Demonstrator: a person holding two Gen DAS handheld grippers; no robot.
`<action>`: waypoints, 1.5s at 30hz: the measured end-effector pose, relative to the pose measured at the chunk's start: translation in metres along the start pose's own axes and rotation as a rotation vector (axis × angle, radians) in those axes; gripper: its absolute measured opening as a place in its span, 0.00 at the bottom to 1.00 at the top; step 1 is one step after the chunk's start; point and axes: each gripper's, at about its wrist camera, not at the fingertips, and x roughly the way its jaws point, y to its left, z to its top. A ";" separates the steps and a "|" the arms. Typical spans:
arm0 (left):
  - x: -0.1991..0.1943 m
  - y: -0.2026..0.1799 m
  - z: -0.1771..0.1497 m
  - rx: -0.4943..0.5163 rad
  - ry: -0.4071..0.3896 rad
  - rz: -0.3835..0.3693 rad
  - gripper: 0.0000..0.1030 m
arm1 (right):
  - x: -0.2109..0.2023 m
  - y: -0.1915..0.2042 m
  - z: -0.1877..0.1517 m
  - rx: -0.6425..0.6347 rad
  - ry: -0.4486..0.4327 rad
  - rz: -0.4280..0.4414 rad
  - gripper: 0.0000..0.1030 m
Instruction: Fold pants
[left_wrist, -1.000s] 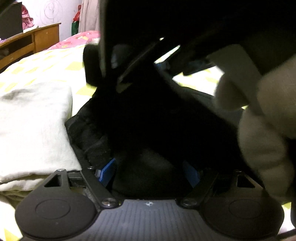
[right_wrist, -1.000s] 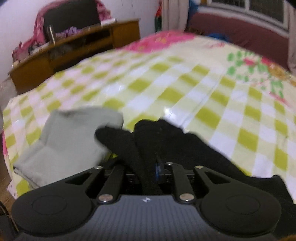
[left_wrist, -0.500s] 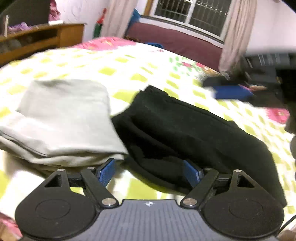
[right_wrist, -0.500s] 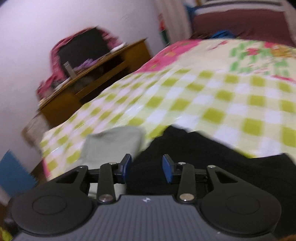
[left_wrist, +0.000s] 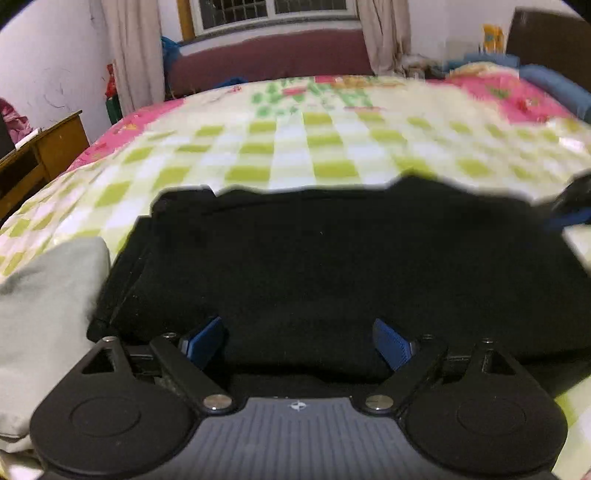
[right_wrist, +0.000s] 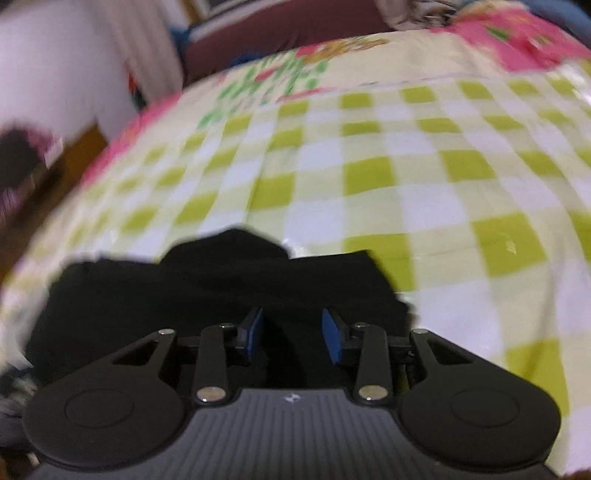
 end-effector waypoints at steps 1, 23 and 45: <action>-0.003 -0.003 0.001 0.011 -0.004 0.008 0.98 | -0.008 -0.010 -0.001 0.014 -0.012 -0.004 0.40; 0.012 -0.056 0.031 0.158 0.077 0.027 0.98 | 0.038 -0.089 -0.038 0.493 0.165 0.463 0.19; -0.045 -0.198 0.052 0.422 -0.108 -0.228 0.98 | -0.094 -0.202 -0.061 0.554 -0.049 0.230 0.15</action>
